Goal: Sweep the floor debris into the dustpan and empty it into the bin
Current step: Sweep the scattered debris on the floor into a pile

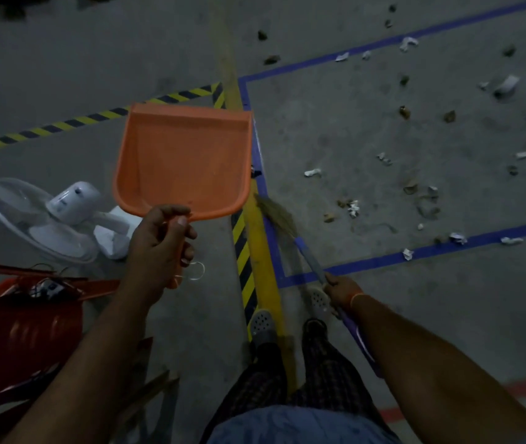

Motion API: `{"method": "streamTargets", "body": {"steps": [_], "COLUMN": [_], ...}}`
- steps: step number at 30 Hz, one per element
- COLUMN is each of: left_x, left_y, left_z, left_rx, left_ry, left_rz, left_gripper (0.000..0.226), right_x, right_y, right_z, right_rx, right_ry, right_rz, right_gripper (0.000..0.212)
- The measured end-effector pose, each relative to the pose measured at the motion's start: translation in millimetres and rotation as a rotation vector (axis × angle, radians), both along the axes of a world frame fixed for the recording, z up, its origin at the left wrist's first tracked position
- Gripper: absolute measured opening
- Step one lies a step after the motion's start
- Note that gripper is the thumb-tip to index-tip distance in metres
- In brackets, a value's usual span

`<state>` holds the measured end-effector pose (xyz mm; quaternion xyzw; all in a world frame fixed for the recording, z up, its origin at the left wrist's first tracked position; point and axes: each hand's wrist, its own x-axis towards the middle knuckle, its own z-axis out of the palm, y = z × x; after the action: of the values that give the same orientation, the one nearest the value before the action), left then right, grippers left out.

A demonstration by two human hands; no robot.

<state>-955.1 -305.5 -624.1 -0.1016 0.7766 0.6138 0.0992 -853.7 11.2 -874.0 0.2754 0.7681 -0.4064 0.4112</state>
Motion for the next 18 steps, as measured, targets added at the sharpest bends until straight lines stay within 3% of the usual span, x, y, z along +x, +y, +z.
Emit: {"method": "streamTargets", "body": {"steps": [4,9,14,18], "left_x": [-5,-10,-14,-14], "left_y": [24,56,72,70], "left_z": [-5,-10,-8,-6], "left_rx": [0.009,0.028,0.057,0.055], "left_ry": [-0.007,-0.002,0.005,0.006], "left_rz": [-0.008,-0.046,-0.065,-0.044], "left_gripper": [0.012,0.013,0.013,0.013], "right_x": [4,14,8,-2], "right_y": [50,81,68,48], "right_z": [-22,-31,2,12], "right_rx": [0.072,0.057,-0.056,-0.136], "right_ry": [-0.001,0.13,0.241,0.235], "right_rz": [-0.071,-0.254,-0.464,-0.404], "right_gripper": [0.04,0.059,0.055,0.052]}}
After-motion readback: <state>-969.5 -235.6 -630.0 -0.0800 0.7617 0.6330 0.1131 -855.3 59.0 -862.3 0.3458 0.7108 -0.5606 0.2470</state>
